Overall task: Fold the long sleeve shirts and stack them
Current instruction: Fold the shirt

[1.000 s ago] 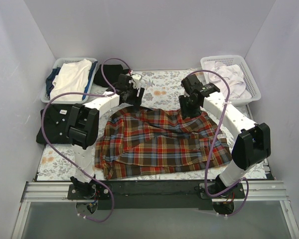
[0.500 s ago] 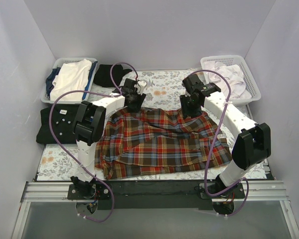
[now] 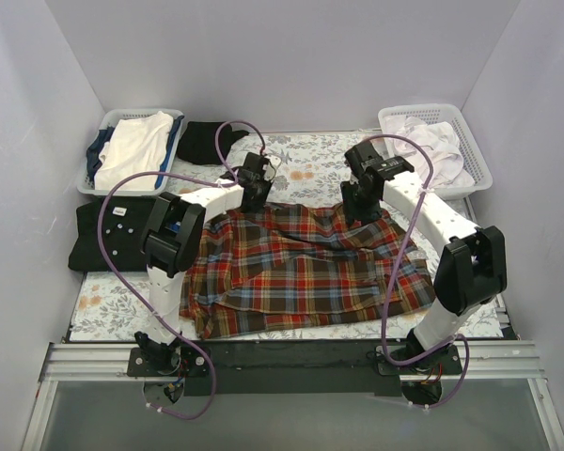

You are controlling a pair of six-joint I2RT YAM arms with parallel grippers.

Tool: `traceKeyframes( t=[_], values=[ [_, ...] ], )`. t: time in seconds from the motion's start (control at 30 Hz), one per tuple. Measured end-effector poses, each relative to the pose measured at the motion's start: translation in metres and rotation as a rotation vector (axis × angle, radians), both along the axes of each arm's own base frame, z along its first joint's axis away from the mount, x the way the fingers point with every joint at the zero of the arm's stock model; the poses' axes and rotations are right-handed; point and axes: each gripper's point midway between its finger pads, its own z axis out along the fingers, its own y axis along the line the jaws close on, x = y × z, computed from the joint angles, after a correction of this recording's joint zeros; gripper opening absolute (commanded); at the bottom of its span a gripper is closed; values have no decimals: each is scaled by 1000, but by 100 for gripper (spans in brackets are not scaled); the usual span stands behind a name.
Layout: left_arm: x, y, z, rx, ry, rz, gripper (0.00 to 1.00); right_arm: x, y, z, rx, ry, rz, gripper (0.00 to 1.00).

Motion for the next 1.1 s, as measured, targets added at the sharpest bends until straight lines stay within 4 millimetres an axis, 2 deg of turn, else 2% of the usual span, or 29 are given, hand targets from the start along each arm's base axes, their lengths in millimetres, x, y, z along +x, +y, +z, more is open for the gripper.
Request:
traceKeyframes(
  t=[0.17, 0.23, 0.4, 0.57, 0.63, 0.8, 0.97, 1.1],
  values=[
    [3, 18, 5, 31, 7, 127, 0, 3, -2, -12, 5, 23, -10, 48],
    [6, 25, 9, 38, 0, 177, 0, 9, -4, -20, 10, 24, -25, 49],
    [20, 29, 35, 13, -54, 251, 0, 45, -3, -49, 28, 2, -34, 49],
    [24, 30, 73, -40, -124, 302, 0, 83, 16, -93, 50, 36, -20, 47],
    [25, 31, 90, -63, -157, 326, 0, 82, 14, -110, 28, 70, -28, 47],
    [32, 41, 127, -104, -247, 430, 0, 77, 8, -109, 31, 61, -81, 41],
    [35, 53, 137, -112, -295, 537, 0, 50, -14, -112, 5, 79, -154, 40],
    [38, 81, 138, -89, -324, 660, 0, 23, -33, -113, -36, 103, -198, 40]
  ],
)
